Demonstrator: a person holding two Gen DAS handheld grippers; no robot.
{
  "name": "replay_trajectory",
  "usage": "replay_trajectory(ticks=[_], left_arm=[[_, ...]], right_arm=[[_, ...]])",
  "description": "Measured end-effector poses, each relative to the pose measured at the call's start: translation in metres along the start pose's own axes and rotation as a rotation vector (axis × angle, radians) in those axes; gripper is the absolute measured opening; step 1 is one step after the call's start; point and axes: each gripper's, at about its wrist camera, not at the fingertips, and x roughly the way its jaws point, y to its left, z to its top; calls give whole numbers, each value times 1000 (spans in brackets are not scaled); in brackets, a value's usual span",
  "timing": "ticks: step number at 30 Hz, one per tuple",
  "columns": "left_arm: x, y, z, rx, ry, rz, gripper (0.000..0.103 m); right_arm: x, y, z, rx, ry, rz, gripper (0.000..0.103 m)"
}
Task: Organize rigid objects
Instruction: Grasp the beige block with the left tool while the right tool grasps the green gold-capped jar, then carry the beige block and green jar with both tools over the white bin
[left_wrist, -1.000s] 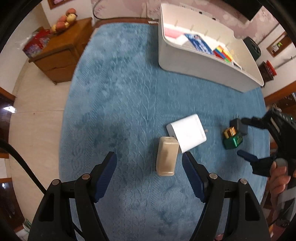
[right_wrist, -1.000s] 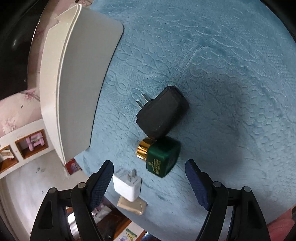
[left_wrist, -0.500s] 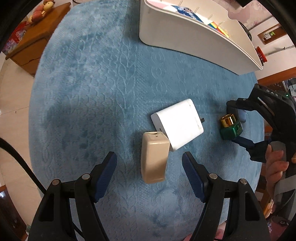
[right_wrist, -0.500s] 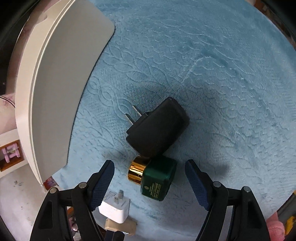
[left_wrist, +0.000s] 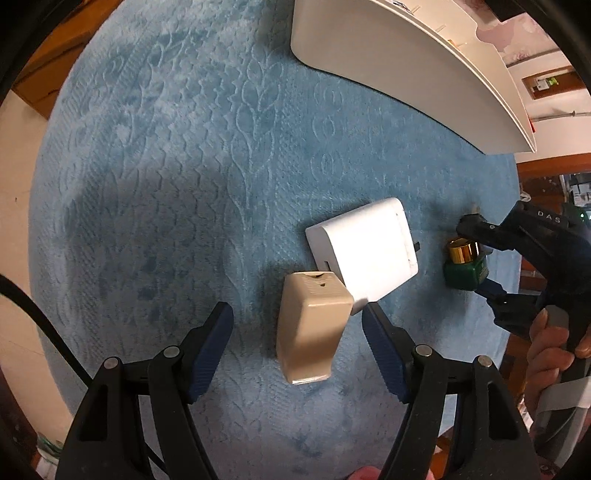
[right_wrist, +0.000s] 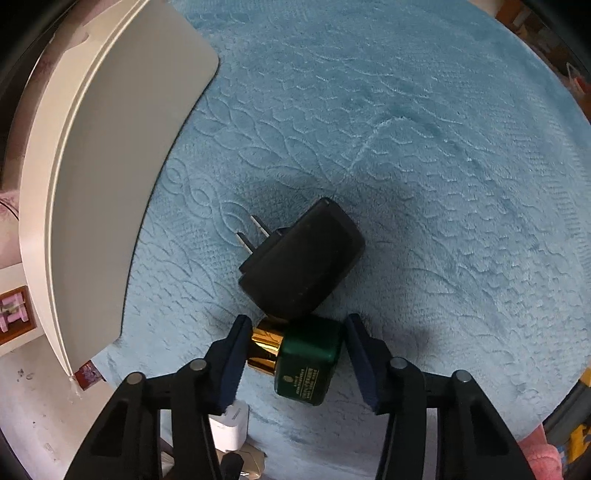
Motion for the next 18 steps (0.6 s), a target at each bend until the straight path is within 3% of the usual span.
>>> replay_trajectory(ticks=[3, 7, 12, 18], left_arm=[[1, 1, 1, -2, 11, -29, 71], [0, 1, 2, -4, 24, -90, 52], [3, -1, 2, -3, 36, -105, 40], [1, 11, -1, -58, 40, -150, 36]], right_arm=[[0, -4, 0, 7, 1, 12, 52], [-7, -17, -4, 19, 3, 27, 52], [-9, -26, -9, 19, 4, 27, 51], [-11, -31, -30, 7, 18, 38, 46]])
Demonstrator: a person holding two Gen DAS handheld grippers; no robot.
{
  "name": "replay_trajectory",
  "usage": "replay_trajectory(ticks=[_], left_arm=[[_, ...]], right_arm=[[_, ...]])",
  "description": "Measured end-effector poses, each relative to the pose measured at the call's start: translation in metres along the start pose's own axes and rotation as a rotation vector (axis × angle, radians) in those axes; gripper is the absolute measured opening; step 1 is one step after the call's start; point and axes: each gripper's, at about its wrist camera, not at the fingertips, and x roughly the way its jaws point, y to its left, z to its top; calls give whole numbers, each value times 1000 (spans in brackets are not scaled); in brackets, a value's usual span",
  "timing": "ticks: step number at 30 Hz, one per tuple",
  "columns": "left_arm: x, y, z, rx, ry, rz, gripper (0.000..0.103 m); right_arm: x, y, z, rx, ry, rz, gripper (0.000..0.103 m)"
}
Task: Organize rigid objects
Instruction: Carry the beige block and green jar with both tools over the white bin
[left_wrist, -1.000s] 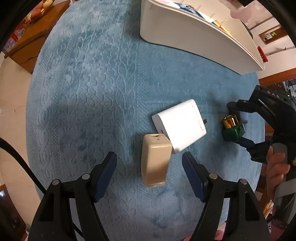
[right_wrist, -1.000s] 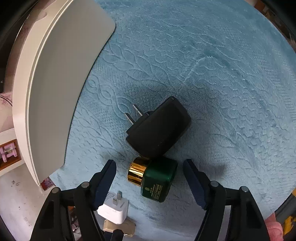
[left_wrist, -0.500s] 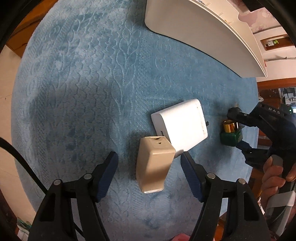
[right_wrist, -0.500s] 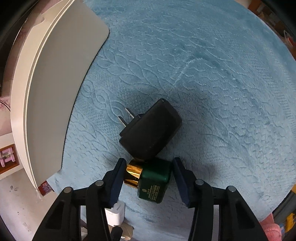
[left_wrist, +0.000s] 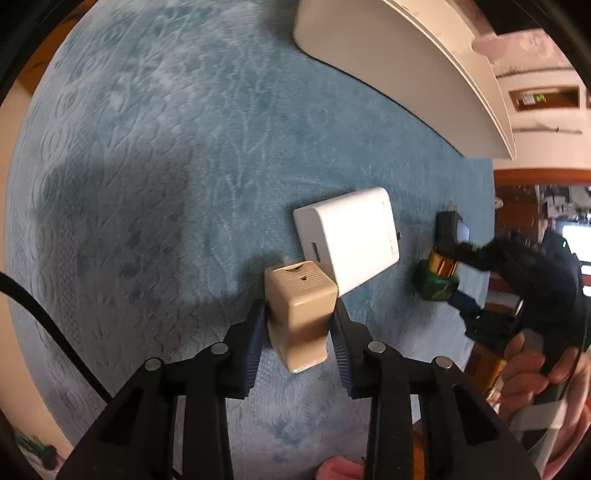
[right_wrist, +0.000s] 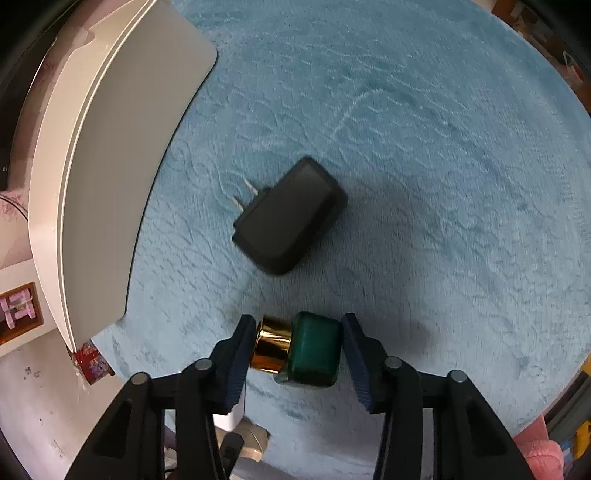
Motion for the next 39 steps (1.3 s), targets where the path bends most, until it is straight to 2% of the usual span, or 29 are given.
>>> replay_trajectory(ticks=[11, 16, 23, 31, 39], left_arm=[[-19, 28, -22, -80, -46, -18, 34], [-37, 36, -39, -75, -103, -1, 34], [-63, 40, -57, -31, -213, -30, 34], [-83, 36, -60, -9, -281, -51, 34], [-98, 8, -51, 51, -351, -44, 34]], right_arm=[[5, -1, -46, -63, 57, 22, 46], [2, 14, -71, -138, 73, 26, 46], [-10, 51, -83, -244, 82, 60, 46], [-34, 75, -94, -356, 51, 111, 46], [-76, 86, -81, -470, -38, 184, 46]])
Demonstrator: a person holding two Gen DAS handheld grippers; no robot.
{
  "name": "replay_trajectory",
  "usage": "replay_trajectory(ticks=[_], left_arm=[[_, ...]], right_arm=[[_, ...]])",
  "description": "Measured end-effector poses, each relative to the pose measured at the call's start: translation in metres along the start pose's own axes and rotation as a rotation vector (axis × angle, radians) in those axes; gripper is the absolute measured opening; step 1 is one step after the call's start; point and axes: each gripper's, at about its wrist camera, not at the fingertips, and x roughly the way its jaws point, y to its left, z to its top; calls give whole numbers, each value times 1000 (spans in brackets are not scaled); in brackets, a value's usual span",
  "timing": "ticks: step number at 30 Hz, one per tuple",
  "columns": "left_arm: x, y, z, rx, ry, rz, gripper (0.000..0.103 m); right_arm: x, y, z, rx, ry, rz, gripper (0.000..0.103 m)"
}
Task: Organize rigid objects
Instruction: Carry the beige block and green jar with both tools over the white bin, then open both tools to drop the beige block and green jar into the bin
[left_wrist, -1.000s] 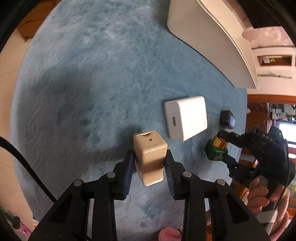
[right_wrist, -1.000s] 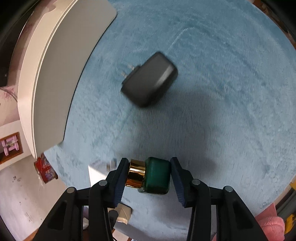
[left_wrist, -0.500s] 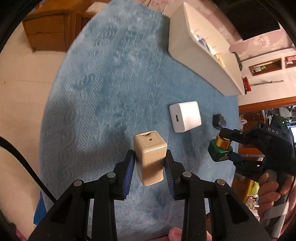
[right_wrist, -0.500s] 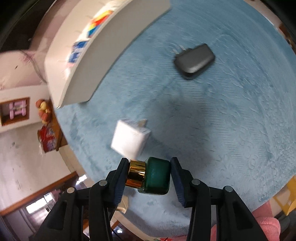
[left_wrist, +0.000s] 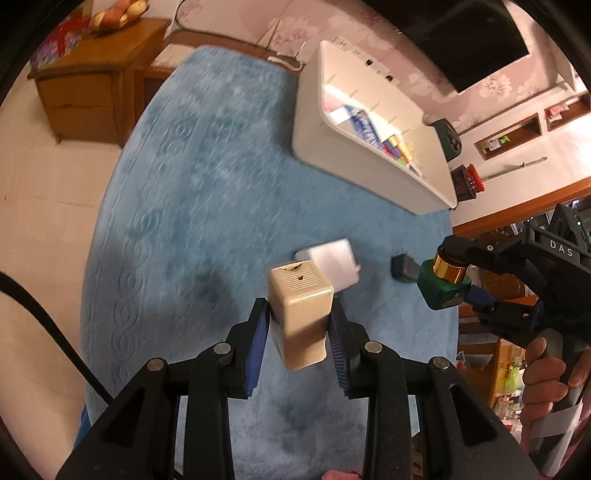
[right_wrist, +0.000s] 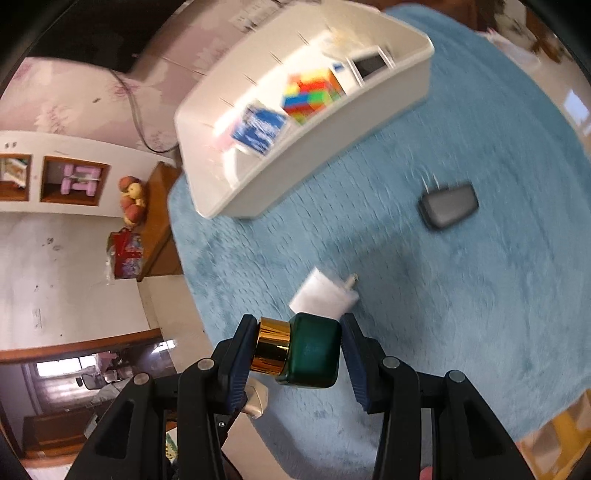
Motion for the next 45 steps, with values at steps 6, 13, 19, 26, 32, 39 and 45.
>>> replay_trajectory(ticks=[6, 13, 19, 26, 32, 39, 45], left_arm=[[-2, -30, 19, 33, -46, -4, 34], [0, -71, 51, 72, -118, -9, 34], [7, -98, 77, 90, -163, -12, 34], [26, -119, 107, 101, -205, -17, 34], [43, -130, 128, 99, -236, -22, 34], [63, -135, 148, 104, -258, -13, 34], [77, -141, 156, 130, -257, 3, 34]], right_arm=[[-23, -5, 23, -56, -81, 34, 46], [-50, -19, 56, -107, -170, 73, 46], [-65, -28, 81, -163, -249, 106, 46], [-66, -34, 113, -245, -338, 105, 46], [-53, -39, 136, -313, -388, 78, 46], [-38, -39, 150, -422, -455, 31, 46], [-28, -38, 155, -513, -508, -19, 46]])
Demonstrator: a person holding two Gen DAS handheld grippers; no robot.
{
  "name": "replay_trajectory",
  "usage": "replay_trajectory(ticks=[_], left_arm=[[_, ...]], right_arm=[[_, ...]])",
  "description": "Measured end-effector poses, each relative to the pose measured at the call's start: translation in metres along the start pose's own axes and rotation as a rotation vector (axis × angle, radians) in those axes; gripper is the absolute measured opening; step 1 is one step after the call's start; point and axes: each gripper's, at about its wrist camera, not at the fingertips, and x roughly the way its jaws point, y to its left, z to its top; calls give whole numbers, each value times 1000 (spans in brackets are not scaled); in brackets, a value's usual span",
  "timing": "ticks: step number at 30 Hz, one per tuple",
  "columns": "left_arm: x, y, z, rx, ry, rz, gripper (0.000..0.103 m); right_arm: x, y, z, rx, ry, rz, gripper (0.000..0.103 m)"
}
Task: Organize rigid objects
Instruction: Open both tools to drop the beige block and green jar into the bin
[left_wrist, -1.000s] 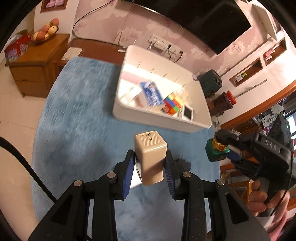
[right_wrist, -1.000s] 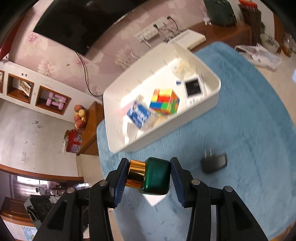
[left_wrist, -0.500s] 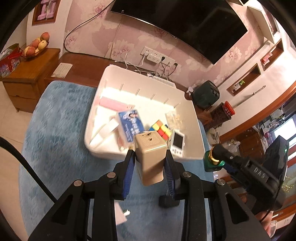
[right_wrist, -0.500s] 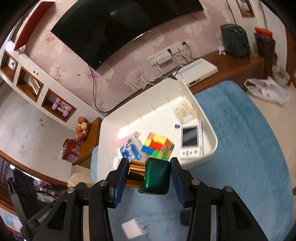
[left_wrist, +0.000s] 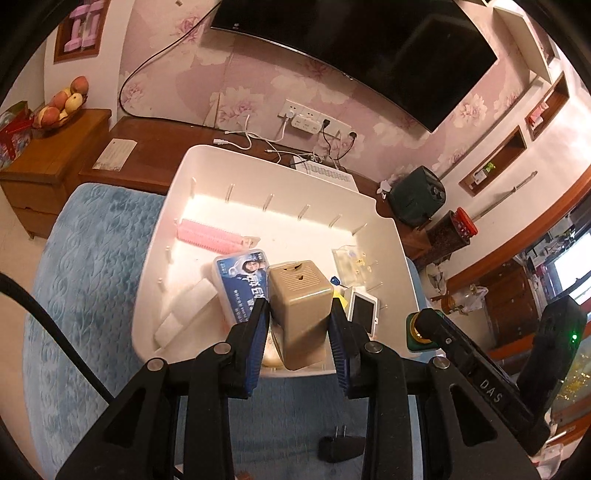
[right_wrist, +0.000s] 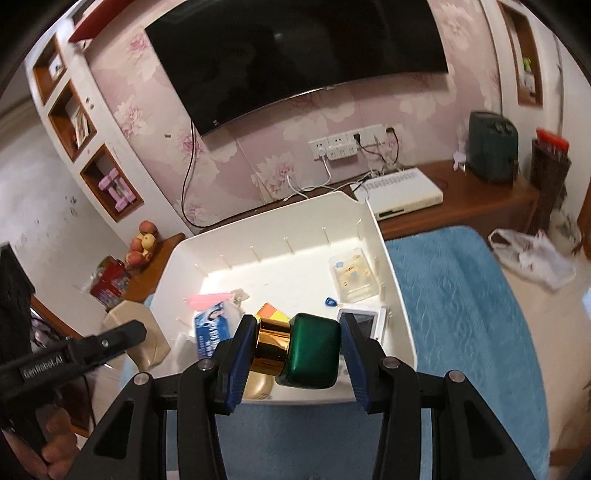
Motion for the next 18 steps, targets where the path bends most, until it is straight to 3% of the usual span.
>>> replay_trajectory(ticks=[5, 7, 9, 12, 14, 18], left_arm=[[7, -4, 2, 0, -1, 6, 34], [7, -6, 3, 1, 0, 8, 34], [6, -8, 3, 7, -1, 18, 35], [2, -11, 5, 2, -8, 34, 45], [-4, -13, 5, -9, -23, 41, 60], [-20, -17, 5, -24, -58, 49, 68]], right_arm=[[10, -6, 0, -7, 21, 15, 44], [10, -7, 0, -10, 22, 17, 36], [6, -6, 2, -29, 0, 25, 36], [-2, 0, 4, -75, -28, 14, 36], [-7, 3, 5, -95, -34, 21, 36], [-20, 7, 6, -112, -50, 32, 36]])
